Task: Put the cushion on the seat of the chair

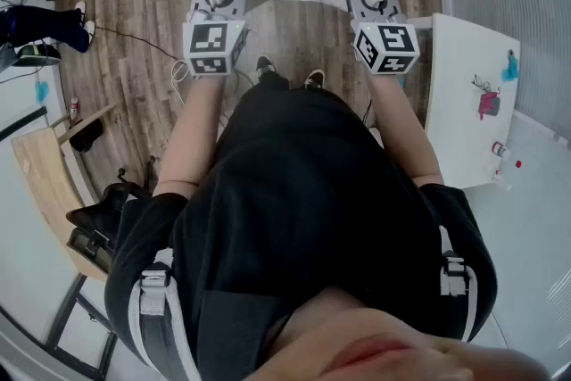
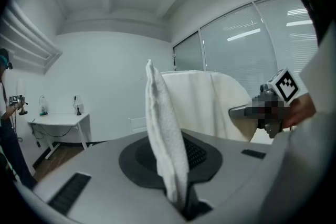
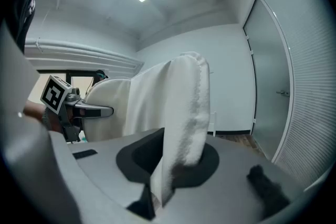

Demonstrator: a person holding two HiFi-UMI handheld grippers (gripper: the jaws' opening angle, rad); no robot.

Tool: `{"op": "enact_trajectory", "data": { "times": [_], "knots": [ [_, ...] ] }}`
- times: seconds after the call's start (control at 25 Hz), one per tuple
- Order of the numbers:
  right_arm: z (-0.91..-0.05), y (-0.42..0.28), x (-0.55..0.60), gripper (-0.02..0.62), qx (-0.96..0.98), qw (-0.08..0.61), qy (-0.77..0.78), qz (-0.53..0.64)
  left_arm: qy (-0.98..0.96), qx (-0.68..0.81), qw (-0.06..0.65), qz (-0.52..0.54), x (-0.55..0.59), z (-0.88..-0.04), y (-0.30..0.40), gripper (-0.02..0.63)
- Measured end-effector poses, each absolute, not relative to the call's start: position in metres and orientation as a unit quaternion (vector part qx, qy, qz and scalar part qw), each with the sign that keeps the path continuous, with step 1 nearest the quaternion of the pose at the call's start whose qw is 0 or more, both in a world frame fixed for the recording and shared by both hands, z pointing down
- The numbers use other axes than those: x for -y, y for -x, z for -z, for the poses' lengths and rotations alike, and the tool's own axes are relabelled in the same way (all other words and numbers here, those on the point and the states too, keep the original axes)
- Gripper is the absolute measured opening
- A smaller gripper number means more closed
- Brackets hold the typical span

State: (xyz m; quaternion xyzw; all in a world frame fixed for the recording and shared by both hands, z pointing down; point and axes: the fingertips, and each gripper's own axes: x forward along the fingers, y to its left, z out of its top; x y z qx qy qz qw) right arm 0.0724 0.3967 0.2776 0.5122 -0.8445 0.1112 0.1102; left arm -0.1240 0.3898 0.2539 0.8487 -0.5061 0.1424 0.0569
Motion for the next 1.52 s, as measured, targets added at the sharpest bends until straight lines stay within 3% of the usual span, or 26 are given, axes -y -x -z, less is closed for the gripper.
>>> {"op": "enact_trajectory", "data": {
  "times": [1.52],
  "knots": [
    [-0.270,0.007,-0.380,0.055,0.838,0.112,-0.524,-0.103,-0.867,0.481,0.056,-0.119,-0.366,-0.249,0.204,0.051]
  ]
}}
